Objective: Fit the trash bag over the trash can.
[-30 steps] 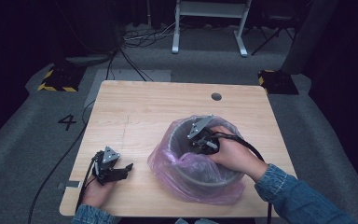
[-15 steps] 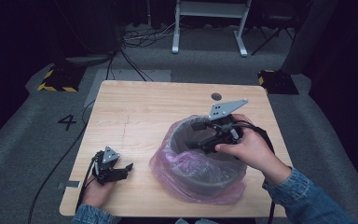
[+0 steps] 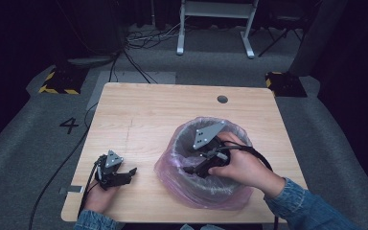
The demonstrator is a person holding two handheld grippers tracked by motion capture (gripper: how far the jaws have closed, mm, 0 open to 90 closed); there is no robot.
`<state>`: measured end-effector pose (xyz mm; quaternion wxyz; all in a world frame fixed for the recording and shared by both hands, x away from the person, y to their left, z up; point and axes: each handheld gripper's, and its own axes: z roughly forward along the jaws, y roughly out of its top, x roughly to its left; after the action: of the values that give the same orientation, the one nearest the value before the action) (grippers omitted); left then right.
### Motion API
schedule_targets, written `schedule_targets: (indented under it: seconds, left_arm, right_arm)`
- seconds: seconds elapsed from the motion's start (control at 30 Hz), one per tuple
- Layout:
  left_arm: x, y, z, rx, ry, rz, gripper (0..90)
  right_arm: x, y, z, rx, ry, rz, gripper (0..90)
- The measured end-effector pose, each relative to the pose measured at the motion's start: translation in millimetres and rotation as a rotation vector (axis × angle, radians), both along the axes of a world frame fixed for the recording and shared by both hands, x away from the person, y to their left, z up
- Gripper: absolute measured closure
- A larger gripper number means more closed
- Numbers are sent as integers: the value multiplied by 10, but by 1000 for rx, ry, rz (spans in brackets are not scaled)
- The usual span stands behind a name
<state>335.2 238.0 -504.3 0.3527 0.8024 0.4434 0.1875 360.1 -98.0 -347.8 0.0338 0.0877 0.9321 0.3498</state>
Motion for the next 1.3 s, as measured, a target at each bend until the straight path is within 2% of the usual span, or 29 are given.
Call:
schedule_targets:
  seconds: [0.17, 0.27, 0.43, 0.53, 0.67, 0.73, 0.83, 0.9, 1.0, 1.2, 1.3]
  left_arm:
    - [6, -1, 1, 2, 0, -2, 294]
    - [8, -1, 1, 4, 0, -2, 292]
    - [9, -1, 1, 4, 0, -2, 292]
    - [9, -1, 1, 4, 0, -2, 291]
    - [9, -1, 1, 4, 0, -2, 291]
    - [9, -1, 1, 4, 0, -2, 291]
    - [9, -2, 1, 5, 0, -1, 292]
    - [10, -1, 1, 4, 0, -2, 291]
    - [17, -2, 3, 8, 0, -1, 289]
    - [16, -5, 1, 4, 0, 2, 288]
    - [16, -4, 2, 6, -1, 1, 288]
  right_arm:
    - [50, 53, -225, -112, 44, -9, 245]
    - [71, 92, -345, -167, 41, -1, 225]
    - [97, 128, -446, -199, 82, -18, 215]
    - [108, 153, -521, -206, 77, 4, 223]
    - [114, 163, -548, -219, 95, -26, 232]
    - [111, 142, -505, -202, 109, -54, 233]
    - [119, 68, -352, -119, 102, -79, 233]
    - [130, 20, -231, -84, 100, -114, 234]
    - [173, -42, -35, -32, 58, -152, 235]
    - [181, -122, 199, 20, 33, -168, 242]
    - [140, -159, 276, 0, 13, -156, 252]
